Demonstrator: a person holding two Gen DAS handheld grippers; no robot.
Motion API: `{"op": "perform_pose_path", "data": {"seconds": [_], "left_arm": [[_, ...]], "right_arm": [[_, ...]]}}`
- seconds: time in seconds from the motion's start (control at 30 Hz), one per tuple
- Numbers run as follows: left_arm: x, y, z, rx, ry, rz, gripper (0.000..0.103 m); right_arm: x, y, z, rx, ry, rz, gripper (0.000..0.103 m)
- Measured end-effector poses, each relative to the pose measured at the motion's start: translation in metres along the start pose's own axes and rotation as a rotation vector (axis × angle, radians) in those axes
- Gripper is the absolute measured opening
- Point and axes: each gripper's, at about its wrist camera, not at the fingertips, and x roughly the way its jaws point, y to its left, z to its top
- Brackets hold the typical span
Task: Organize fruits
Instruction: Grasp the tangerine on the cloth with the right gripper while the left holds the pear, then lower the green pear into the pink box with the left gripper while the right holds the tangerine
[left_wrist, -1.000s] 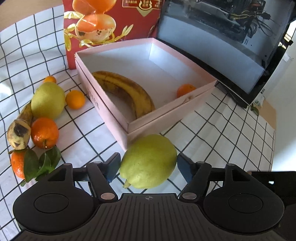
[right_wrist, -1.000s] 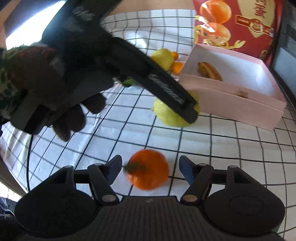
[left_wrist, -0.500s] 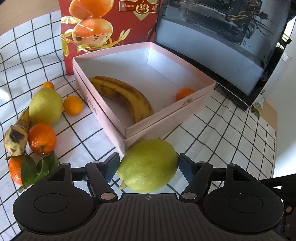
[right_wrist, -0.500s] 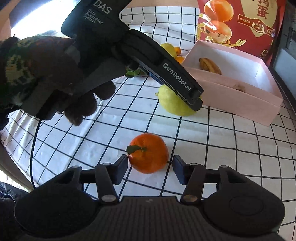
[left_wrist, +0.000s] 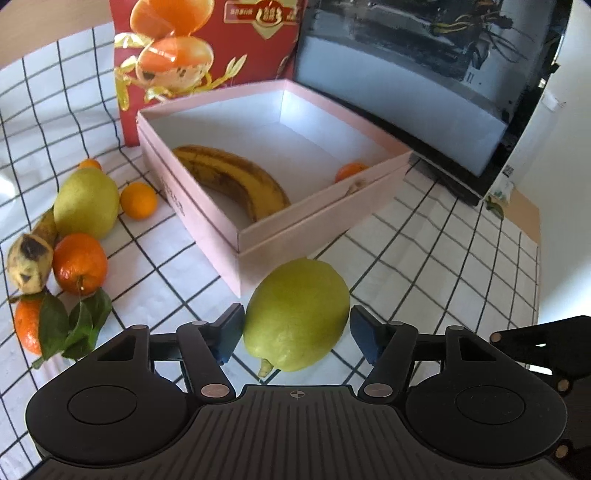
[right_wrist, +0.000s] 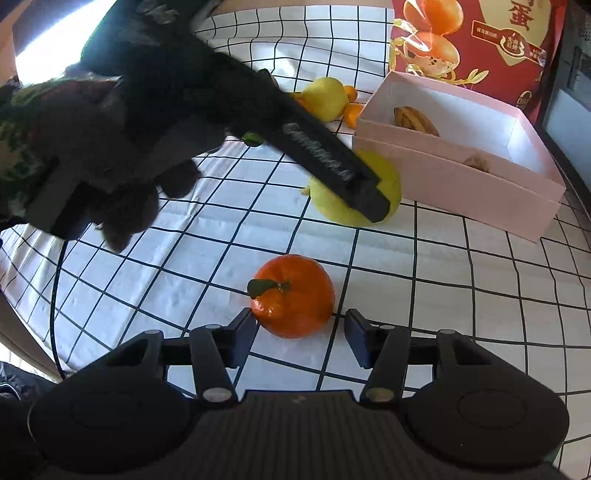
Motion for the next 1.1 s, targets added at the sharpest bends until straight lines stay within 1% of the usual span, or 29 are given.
{"op": "perform_pose_path", "data": {"seconds": [0.07, 0.17, 0.3, 0.37, 0.43, 0.47, 0.53, 0.6, 0.67, 0.73, 0.8, 0.83, 0.9, 0.97, 1.03, 1.1], "left_arm": [[0.008, 0.004, 0.001, -0.023, 0.003, -0.003, 0.068], [0.012, 0.006, 0.003, -0.040, -0.016, -0.004, 0.068], [0.011, 0.014, 0.002, -0.097, 0.003, -0.034, 0.068], [0.008, 0.015, -0.002, -0.109, 0.003, -0.034, 0.068], [0.005, 0.011, -0.005, -0.089, 0.009, -0.009, 0.068], [0.003, 0.007, -0.007, -0.072, 0.013, 0.010, 0.068], [-0.003, 0.003, -0.009, -0.054, 0.012, 0.029, 0.067], [-0.018, -0.001, -0.008, -0.053, -0.012, 0.031, 0.067], [-0.038, -0.002, 0.002, -0.048, -0.045, 0.041, 0.067], [-0.053, -0.002, 0.017, -0.025, -0.069, 0.072, 0.067], [-0.065, -0.001, 0.040, -0.012, -0.079, 0.112, 0.067], [-0.067, 0.001, 0.049, -0.019, -0.077, 0.120, 0.067], [-0.065, 0.004, 0.074, -0.029, -0.047, 0.124, 0.067], [-0.053, 0.004, 0.098, -0.013, 0.012, 0.137, 0.067], [-0.034, 0.000, 0.120, 0.047, 0.095, 0.166, 0.067], [-0.014, -0.002, 0.134, 0.111, 0.175, 0.210, 0.067]], "right_arm": [[0.001, 0.000, 0.001, -0.002, -0.001, -0.003, 0.054], [0.001, 0.002, 0.002, -0.009, -0.005, -0.006, 0.054], [0.000, 0.004, 0.004, -0.013, -0.015, -0.012, 0.054], [0.001, 0.004, 0.006, -0.015, -0.019, -0.012, 0.054], [0.002, 0.006, 0.006, -0.024, -0.020, -0.011, 0.052], [0.002, 0.007, 0.006, -0.029, -0.021, -0.009, 0.048], [0.000, 0.007, 0.007, -0.034, -0.023, -0.015, 0.047], [-0.005, -0.001, 0.010, -0.009, -0.036, -0.009, 0.047], [-0.014, -0.013, 0.014, 0.026, -0.058, 0.005, 0.047], [-0.024, -0.025, 0.019, 0.044, -0.088, 0.002, 0.046], [-0.032, -0.036, 0.025, 0.043, -0.121, -0.009, 0.046], [-0.035, -0.042, 0.028, 0.041, -0.137, -0.016, 0.046], [-0.039, -0.053, 0.034, 0.038, -0.163, -0.029, 0.046], [-0.041, -0.063, 0.038, 0.045, -0.185, -0.037, 0.046], [-0.043, -0.075, 0.040, 0.061, -0.192, -0.028, 0.046], [-0.043, -0.086, 0.040, 0.063, -0.201, -0.014, 0.046]]}}
